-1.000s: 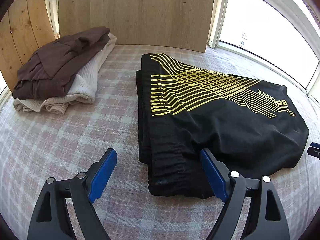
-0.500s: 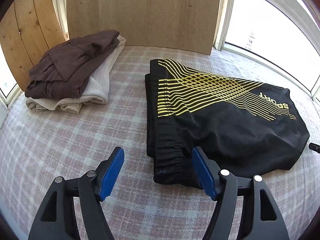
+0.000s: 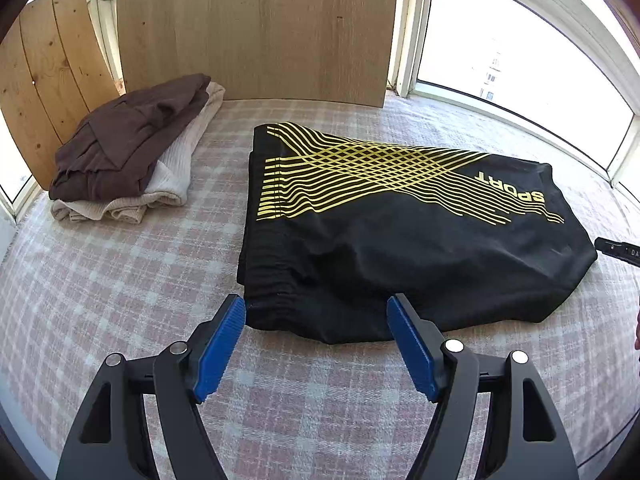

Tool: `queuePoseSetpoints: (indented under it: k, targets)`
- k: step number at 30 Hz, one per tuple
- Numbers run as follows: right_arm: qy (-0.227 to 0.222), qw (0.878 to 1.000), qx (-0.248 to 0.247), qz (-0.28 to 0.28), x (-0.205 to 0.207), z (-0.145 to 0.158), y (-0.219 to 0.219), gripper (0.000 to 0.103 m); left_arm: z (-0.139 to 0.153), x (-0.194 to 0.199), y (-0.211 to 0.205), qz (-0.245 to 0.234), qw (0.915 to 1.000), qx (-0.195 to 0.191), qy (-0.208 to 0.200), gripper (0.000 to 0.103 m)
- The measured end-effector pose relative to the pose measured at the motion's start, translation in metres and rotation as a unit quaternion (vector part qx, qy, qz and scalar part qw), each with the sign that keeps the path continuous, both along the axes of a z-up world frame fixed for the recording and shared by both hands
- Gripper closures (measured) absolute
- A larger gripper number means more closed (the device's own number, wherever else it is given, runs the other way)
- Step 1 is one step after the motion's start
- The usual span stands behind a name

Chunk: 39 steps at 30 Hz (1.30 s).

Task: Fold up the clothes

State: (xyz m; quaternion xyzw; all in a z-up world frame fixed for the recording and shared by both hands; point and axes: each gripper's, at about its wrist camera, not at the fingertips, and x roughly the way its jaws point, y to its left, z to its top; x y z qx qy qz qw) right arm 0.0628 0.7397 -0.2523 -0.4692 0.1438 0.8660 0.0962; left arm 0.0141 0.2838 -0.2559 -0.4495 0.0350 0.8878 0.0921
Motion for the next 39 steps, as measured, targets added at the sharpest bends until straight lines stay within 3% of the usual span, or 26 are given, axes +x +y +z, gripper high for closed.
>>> queuePoseSetpoints:
  k: [5, 11, 16, 21, 26, 33, 39]
  targets:
    - [0.006, 0.999, 0.025, 0.031, -0.044, 0.007, 0.015, 0.056, -0.013, 0.0, -0.003, 0.024, 0.9995, -0.02, -0.006, 0.031]
    - [0.009, 0.998, 0.04, 0.056, -0.093, 0.013, 0.026, 0.056, -0.02, -0.015, -0.02, 0.06, 0.998, -0.009, -0.014, 0.031]
    - [0.023, 0.997, 0.038, 0.061, -0.077, 0.027, 0.005, 0.056, -0.015, -0.023, -0.017, 0.054, 0.9984, -0.018, 0.004, 0.031]
    - [0.02, 0.991, 0.061, 0.114, -0.021, 0.037, -0.078, 0.056, -0.013, -0.032, -0.024, 0.044, 0.9989, -0.017, 0.002, 0.031]
    - [0.014, 0.98, 0.06, 0.191, 0.015, 0.028, -0.193, 0.056, -0.006, -0.029, -0.038, 0.019, 0.9994, -0.026, 0.009, 0.031]
    - [0.021, 0.957, 0.135, 0.255, 0.017, 0.011, -0.337, 0.056, 0.01, -0.043, -0.076, -0.024, 0.9994, -0.018, 0.019, 0.031]
    - [0.036, 0.941, 0.222, 0.252, 0.003, 0.004, -0.428, 0.056, 0.028, -0.095, -0.079, -0.08, 0.9954, -0.01, 0.053, 0.027]
